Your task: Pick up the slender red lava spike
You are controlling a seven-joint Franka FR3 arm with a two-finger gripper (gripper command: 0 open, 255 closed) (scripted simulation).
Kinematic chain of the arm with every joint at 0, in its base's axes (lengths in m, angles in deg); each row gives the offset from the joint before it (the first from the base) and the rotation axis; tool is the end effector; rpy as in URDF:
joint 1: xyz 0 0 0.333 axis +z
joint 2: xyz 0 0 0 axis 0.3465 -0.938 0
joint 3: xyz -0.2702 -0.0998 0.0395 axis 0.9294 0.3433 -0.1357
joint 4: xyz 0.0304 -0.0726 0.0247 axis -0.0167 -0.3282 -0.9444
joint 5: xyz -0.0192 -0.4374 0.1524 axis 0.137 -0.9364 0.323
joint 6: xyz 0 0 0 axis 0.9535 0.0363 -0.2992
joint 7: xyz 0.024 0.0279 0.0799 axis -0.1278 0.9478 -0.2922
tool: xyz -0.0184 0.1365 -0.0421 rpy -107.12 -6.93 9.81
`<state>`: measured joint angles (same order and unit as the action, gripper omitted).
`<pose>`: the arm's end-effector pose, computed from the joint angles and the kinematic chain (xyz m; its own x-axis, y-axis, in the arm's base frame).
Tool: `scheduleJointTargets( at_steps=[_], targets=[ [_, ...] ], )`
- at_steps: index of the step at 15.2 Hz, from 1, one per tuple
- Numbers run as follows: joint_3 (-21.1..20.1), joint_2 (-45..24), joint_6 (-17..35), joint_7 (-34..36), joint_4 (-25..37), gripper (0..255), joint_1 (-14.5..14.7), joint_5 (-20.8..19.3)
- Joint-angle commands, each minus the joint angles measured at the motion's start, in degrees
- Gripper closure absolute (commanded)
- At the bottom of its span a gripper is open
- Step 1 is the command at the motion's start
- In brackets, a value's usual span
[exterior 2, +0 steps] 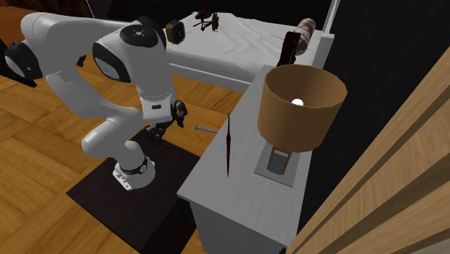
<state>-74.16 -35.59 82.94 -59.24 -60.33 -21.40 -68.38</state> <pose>0.3765 0.0228 0.5249 0.9920 -0.0817 -0.0966 -0.0904 -0.9919 -0.0889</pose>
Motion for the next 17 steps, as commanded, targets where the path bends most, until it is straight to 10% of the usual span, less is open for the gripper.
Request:
scheduleJointTargets(
  at_steps=[1, 9, 17],
  targets=[
    [0.00, 0.00, 0.00, 0.00, 0.00, 0, 0.00, 0.00],
    [-14.72, -6.02, 14.33, 25.85, 6.69, 0, -8.34, -3.52],
    [-30.76, -15.31, 19.28, 53.80, 20.02, 0, -22.24, -16.38]
  ],
)
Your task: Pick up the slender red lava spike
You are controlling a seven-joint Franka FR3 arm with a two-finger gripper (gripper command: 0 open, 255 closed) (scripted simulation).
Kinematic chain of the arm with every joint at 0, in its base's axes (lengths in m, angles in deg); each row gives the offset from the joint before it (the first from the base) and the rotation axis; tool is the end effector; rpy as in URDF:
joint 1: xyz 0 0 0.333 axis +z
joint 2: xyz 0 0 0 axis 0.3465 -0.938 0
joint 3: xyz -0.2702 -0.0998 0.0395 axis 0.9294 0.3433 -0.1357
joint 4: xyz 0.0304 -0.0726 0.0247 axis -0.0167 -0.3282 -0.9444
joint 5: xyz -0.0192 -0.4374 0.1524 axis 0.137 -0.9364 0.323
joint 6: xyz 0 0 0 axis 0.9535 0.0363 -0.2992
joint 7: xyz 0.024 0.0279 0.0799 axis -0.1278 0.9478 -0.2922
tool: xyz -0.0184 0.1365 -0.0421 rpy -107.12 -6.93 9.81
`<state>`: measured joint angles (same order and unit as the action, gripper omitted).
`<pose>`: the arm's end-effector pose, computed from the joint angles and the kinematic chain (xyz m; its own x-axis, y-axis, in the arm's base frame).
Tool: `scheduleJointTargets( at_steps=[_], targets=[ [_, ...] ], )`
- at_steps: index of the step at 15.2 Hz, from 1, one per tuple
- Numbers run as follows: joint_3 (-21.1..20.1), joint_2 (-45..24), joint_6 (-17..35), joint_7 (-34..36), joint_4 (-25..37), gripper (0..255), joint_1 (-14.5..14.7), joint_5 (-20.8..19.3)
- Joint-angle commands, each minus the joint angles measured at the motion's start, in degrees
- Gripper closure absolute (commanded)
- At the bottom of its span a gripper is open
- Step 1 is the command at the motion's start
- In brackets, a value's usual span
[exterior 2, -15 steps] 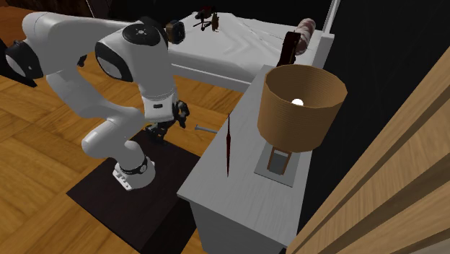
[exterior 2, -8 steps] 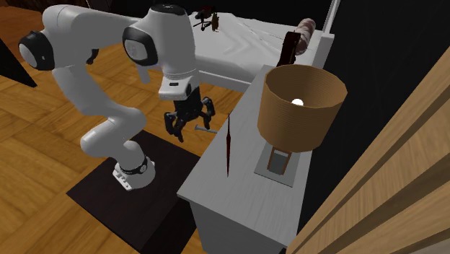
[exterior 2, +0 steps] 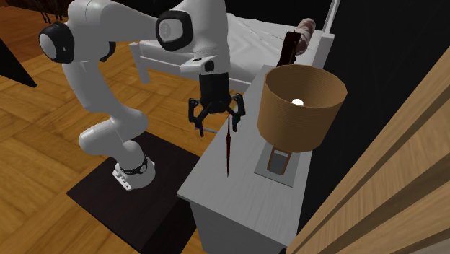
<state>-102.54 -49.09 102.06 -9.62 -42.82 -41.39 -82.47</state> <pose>0.4991 0.0998 0.5895 0.6127 -0.6476 0.4530 -0.7393 -0.6723 0.0388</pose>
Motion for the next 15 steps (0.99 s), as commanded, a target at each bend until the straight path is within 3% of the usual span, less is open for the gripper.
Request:
scheduleJointTargets(
  at_steps=[1, 3, 12, 13, 15],
  targets=[
    [-4.64, -3.15, -0.18, 7.74, 4.69, 0, -4.40, -4.44],
    [-7.82, -5.07, -1.02, 12.58, 7.85, 0, -7.37, -7.56],
    [-7.98, -3.77, 4.07, 14.56, 1.20, 0, -6.61, -7.28],
    [-8.01, -3.85, 4.02, 14.55, 1.32, 255, -6.64, -7.31],
    [-7.97, -3.80, 4.02, 14.52, 1.28, 255, -6.62, -7.29]
  ],
)
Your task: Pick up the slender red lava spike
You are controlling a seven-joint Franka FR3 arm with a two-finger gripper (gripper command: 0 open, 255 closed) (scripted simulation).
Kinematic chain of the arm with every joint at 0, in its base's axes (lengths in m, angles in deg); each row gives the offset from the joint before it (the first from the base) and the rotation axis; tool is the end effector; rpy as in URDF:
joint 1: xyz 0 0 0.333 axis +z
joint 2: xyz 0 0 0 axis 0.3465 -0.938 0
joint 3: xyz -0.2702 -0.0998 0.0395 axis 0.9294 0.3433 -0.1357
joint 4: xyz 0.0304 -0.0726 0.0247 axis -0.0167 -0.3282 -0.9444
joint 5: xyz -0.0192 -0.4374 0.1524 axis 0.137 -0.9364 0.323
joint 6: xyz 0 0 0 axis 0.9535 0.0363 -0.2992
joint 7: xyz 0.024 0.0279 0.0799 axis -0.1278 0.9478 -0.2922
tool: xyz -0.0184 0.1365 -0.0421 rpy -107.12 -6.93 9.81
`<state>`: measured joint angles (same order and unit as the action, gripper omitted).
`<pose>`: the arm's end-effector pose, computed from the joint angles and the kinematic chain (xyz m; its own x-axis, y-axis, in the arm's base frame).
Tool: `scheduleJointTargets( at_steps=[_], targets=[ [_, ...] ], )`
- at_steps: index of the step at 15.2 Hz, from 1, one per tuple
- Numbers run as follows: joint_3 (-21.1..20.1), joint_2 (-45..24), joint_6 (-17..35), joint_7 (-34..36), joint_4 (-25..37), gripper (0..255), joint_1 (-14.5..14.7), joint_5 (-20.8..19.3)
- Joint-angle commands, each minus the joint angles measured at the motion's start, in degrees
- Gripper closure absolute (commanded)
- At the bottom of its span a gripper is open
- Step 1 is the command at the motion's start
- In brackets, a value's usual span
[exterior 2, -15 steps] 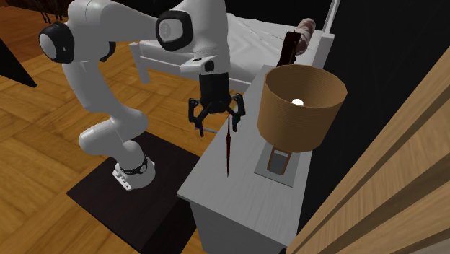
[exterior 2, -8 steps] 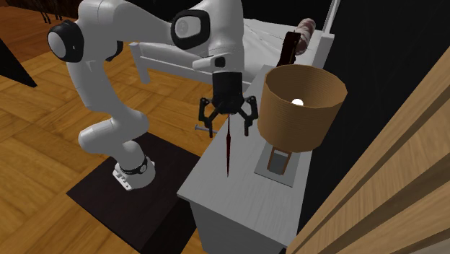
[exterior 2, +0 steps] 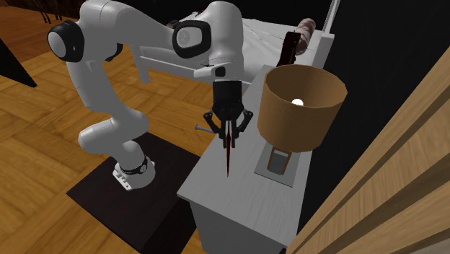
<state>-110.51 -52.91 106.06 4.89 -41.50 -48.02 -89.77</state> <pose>0.5307 0.1068 0.5660 0.4400 -0.6963 0.5670 -0.8454 -0.5342 0.0000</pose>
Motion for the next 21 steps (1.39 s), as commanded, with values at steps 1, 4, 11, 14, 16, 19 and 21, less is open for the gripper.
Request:
scheduleJointTargets(
  at_steps=[1, 4, 11, 14, 16, 19, 21],
  targets=[
    [0.00, 0.01, 0.03, 0.01, -0.04, 255, 0.01, 0.00],
    [0.01, 0.02, 0.03, 0.01, -0.04, 255, 0.01, 0.01],
    [0.14, -0.55, -2.60, -1.03, 3.31, 255, -0.35, -0.09],
    [0.15, -1.12, -4.63, -1.79, 6.00, 255, -0.69, -0.23],
    [0.11, -1.57, -5.99, -2.28, 7.87, 255, -0.94, -0.36],
    [-0.03, -2.34, -8.07, -2.97, 10.78, 255, -1.36, -0.61],
    [-0.18, -2.93, -9.47, -3.40, 12.79, 255, -1.66, -0.81]
  ],
)
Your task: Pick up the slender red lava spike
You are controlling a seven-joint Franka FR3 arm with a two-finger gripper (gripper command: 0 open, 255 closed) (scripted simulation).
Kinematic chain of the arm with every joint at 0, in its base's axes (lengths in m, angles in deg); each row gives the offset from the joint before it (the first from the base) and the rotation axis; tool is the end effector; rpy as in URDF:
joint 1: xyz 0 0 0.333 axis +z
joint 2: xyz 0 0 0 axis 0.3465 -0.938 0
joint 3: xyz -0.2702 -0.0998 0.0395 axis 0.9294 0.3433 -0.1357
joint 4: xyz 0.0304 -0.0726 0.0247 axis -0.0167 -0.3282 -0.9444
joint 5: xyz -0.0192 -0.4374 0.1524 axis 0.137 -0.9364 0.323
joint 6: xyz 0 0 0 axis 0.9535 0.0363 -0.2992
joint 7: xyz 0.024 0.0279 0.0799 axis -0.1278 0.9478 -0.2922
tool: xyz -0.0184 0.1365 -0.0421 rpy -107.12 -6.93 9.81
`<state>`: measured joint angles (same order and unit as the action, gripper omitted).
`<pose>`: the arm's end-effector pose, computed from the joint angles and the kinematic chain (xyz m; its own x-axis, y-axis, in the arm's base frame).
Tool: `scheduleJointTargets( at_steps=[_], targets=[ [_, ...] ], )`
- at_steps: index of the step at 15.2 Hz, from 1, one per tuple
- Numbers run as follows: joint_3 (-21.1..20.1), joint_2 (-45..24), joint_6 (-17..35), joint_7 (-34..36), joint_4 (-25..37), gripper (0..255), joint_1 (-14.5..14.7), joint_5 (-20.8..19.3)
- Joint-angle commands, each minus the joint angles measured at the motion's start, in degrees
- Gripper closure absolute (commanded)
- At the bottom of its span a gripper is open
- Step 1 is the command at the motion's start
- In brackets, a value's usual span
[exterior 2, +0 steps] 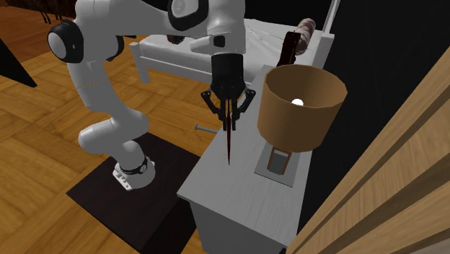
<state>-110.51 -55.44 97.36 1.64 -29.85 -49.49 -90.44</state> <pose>0.5288 0.1090 0.6447 0.4399 -0.6963 0.5672 -0.8453 -0.5342 -0.0002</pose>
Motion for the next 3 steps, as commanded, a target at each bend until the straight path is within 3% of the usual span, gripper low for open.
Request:
scheduleJointTargets(
  at_steps=[1, 3],
  targets=[
    [-0.27, -0.71, -1.49, -0.37, 2.16, 255, -0.35, -0.26],
    [-0.28, -0.76, -1.59, -0.40, 2.32, 255, -0.37, -0.27]
  ],
)
